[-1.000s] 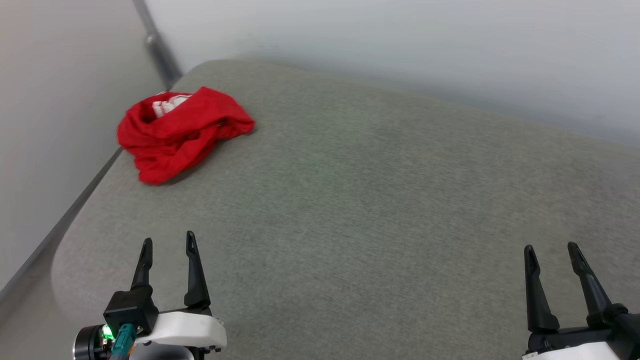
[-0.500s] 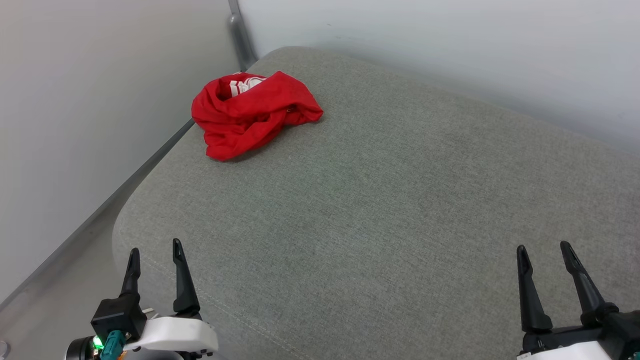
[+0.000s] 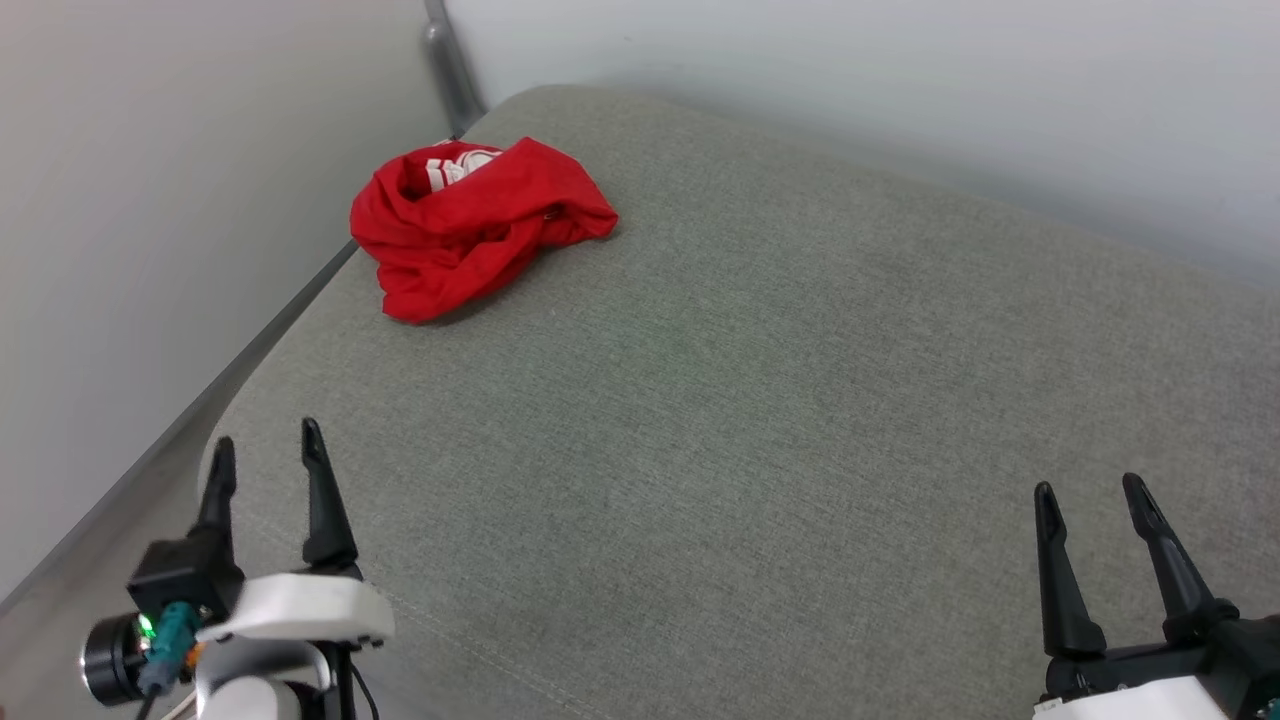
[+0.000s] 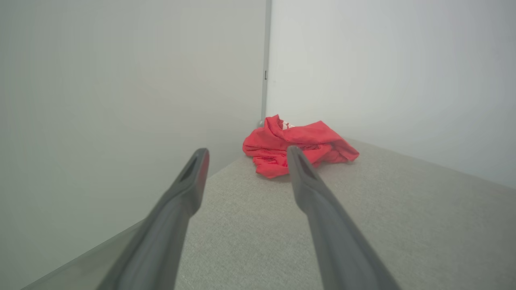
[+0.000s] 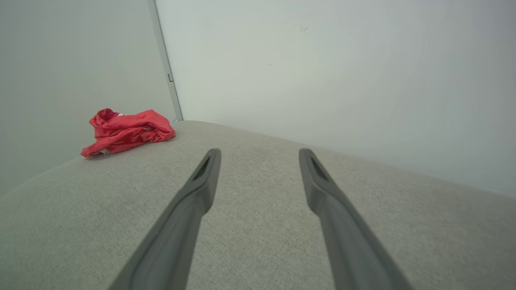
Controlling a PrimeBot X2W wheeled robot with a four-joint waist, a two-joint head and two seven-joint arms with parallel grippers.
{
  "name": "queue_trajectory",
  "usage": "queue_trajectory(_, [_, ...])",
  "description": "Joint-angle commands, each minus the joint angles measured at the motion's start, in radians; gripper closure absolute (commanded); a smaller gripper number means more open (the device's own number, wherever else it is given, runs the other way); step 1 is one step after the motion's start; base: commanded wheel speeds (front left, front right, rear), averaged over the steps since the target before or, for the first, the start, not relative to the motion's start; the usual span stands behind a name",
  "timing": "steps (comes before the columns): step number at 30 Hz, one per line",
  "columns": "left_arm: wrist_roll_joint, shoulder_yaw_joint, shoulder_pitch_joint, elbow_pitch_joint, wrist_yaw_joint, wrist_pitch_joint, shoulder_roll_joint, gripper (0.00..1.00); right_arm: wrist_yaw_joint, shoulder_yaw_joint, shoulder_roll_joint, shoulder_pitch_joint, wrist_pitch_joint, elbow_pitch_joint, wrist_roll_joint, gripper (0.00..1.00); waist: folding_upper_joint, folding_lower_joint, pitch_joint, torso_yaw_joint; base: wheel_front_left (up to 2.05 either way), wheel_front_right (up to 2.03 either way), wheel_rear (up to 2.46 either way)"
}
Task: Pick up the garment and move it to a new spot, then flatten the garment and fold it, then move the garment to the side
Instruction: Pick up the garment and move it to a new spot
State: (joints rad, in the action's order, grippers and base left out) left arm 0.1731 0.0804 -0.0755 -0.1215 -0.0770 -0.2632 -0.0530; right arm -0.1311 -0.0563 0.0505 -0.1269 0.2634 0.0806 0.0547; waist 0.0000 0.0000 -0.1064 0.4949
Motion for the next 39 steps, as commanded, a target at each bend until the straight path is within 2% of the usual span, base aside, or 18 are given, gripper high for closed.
queue_trajectory(1, [-0.001, 0.009, -0.024, -0.004, 0.008, -0.002, -0.004, 0.00, 0.001, 0.000, -0.001, 0.016, 0.002, 0.005, -0.008, 0.00, 0.0000, 0.0000, -0.015, -0.013, 0.00, 0.00, 0.00])
queue_trajectory(5, [0.000, 0.073, -0.144, -0.046, 0.059, -0.002, -0.036, 0.00, 0.001, -0.003, -0.001, 0.036, 0.002, 0.020, -0.028, 0.00, 0.0000, 0.0000, -0.060, -0.044, 0.00, 0.00, 0.00])
queue_trajectory(10, [0.007, 0.136, -0.329, -0.103, 0.101, -0.002, -0.093, 0.00, 0.001, -0.010, 0.000, 0.081, 0.002, 0.054, -0.069, 0.00, 0.0000, 0.0000, -0.145, -0.091, 0.00, 0.00, 0.00])
queue_trajectory(16, [0.008, 0.190, -0.538, -0.181, 0.131, -0.002, -0.179, 0.00, 0.001, -0.018, -0.001, 0.135, 0.002, 0.103, -0.102, 0.00, 0.0000, 0.0000, -0.253, -0.153, 0.00, 0.00, 0.00])
queue_trajectory(22, [0.027, 0.211, -0.752, -0.325, 0.156, 0.008, -0.288, 0.00, 0.001, -0.027, -0.001, 0.177, 0.002, 0.164, -0.144, 0.00, 0.0000, 0.0000, -0.362, -0.192, 0.00, 0.00, 0.00])
queue_trajectory(27, [0.046, 0.207, -0.906, -0.455, 0.173, 0.091, -0.383, 0.00, 0.001, -0.043, 0.000, 0.208, 0.002, 0.217, -0.162, 0.00, 0.0000, 0.0000, -0.438, -0.216, 0.00, 0.00, 0.00])
queue_trajectory(32, [0.091, 0.178, -1.026, -0.577, 0.198, 0.241, -0.467, 0.00, 0.001, -0.047, 0.000, 0.223, 0.002, 0.272, -0.184, 0.00, 0.0000, 0.0000, -0.498, -0.233, 0.00, 0.00, 0.00])
queue_trajectory(36, [0.166, 0.090, -1.094, -0.650, 0.206, 0.416, -0.519, 0.00, 0.001, -0.044, 0.000, 0.238, 0.002, 0.313, -0.196, 0.00, 0.0000, 0.0000, -0.536, -0.244, 0.00, 0.00, 0.00])
queue_trajectory(39, [0.280, -0.015, -1.106, -0.651, 0.205, 0.565, -0.549, 0.00, 0.001, -0.032, 0.000, 0.241, 0.002, 0.346, -0.213, 0.00, 0.0000, 0.0000, -0.564, -0.243, 0.00, 0.00, 0.00])
